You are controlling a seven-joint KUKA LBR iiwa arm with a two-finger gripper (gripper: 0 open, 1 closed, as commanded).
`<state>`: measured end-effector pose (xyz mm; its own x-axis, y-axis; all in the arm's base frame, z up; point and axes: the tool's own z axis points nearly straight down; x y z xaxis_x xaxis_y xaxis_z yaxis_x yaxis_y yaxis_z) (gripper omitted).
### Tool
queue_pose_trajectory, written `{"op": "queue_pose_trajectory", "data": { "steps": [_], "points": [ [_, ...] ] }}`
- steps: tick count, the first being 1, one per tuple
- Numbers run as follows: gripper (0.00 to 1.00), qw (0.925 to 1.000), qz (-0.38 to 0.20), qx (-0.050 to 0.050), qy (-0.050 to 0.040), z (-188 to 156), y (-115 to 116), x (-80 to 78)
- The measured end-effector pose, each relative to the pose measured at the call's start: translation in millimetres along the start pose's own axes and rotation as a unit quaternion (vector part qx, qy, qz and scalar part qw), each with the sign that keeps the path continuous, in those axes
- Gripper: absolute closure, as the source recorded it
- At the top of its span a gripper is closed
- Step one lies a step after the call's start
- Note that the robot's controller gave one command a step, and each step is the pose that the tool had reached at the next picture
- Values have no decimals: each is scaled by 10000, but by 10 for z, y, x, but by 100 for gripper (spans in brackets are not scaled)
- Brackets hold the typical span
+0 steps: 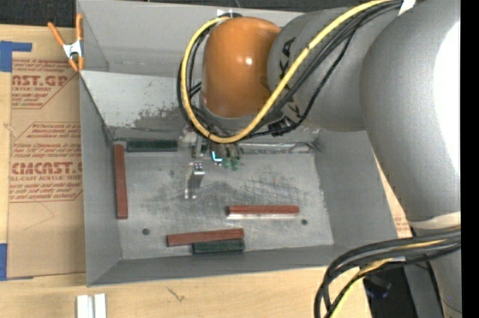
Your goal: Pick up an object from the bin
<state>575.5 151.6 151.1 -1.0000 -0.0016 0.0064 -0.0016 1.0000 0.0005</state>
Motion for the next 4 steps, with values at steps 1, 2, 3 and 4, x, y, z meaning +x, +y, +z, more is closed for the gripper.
{"op": "queue_pose_trajectory", "data": {
  "steps": [1, 2, 3, 4],
  "points": [
    [0, 10000, 4, -5, -37, -47, -5, -20],
    [0, 9992, -403, -3, -44, 25, -454, 311],
    [0, 9904, -1381, 18, -41, 310, -595, 454],
    [100, 9882, -1529, 10, -37, 726, -1250, 757]
  ]
}}
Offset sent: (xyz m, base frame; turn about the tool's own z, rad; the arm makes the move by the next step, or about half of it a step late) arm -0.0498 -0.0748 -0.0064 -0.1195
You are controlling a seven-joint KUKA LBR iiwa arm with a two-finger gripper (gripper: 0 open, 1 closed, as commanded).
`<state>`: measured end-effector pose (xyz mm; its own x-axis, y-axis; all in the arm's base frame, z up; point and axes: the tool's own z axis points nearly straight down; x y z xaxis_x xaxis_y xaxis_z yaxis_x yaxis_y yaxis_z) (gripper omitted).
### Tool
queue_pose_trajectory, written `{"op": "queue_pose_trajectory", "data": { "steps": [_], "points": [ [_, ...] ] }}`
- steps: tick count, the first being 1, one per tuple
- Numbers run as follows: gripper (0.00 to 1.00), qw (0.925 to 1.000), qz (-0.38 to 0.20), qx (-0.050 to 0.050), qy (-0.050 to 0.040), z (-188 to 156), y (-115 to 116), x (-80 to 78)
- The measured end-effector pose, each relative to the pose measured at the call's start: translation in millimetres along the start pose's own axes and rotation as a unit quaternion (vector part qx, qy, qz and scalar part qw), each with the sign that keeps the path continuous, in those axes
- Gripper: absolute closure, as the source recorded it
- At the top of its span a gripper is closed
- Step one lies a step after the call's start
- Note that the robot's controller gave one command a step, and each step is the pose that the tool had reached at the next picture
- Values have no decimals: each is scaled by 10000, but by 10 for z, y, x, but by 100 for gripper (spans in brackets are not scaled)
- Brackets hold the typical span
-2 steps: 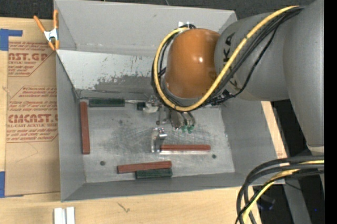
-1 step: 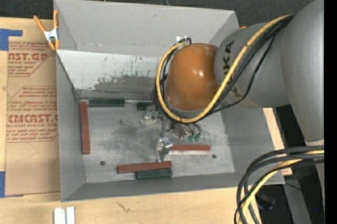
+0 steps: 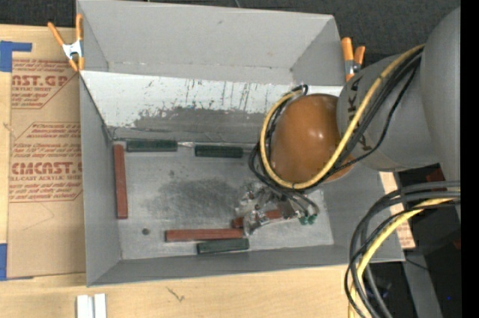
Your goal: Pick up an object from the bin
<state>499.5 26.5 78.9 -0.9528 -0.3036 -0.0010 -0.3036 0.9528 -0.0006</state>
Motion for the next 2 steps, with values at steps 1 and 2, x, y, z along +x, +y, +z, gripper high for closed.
{"op": "queue_pose_trajectory", "data": {
  "steps": [1, 2],
  "points": [
    [100, 10000, 1, 0, 0, 0, 0, 0],
    [100, 9998, -193, -6, -5, -1353, -65, 70]
  ]
}}
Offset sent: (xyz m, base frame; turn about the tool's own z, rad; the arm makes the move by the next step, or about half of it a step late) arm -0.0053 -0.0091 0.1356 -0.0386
